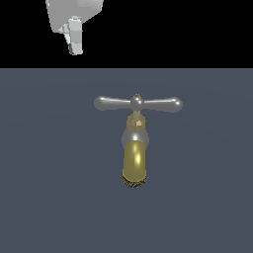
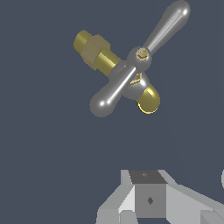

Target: Turn on the faucet by rotating a designated handle.

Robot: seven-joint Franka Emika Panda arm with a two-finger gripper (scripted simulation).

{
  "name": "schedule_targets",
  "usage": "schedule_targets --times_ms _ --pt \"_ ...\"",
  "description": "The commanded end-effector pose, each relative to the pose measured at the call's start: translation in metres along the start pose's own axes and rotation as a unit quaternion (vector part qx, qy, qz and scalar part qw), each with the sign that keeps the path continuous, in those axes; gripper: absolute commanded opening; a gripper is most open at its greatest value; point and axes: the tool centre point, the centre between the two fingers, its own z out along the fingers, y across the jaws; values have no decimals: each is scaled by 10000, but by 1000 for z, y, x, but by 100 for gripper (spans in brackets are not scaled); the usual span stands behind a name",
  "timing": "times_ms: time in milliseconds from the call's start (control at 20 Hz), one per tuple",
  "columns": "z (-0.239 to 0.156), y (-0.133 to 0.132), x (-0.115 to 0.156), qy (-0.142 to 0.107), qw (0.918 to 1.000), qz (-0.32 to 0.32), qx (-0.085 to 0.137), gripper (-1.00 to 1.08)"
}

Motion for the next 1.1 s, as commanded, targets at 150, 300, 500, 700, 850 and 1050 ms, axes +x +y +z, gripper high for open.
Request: schedule_targets --times_ms 150,300,500,700,850,1050 --pt "23 -19 11 -23 9982 596 -5 -100" --pt "35 -28 17 -34 9959 908 -11 -100" --pt "51 -40 27 -46 9913 1318 -19 -100" --pt "66 -50 38 -56 9850 1724 -30 -100" --pt "79 -58 47 -62 9791 2031 -40 -100" --pt "94 -66 59 -67 9700 2431 -55 -100"
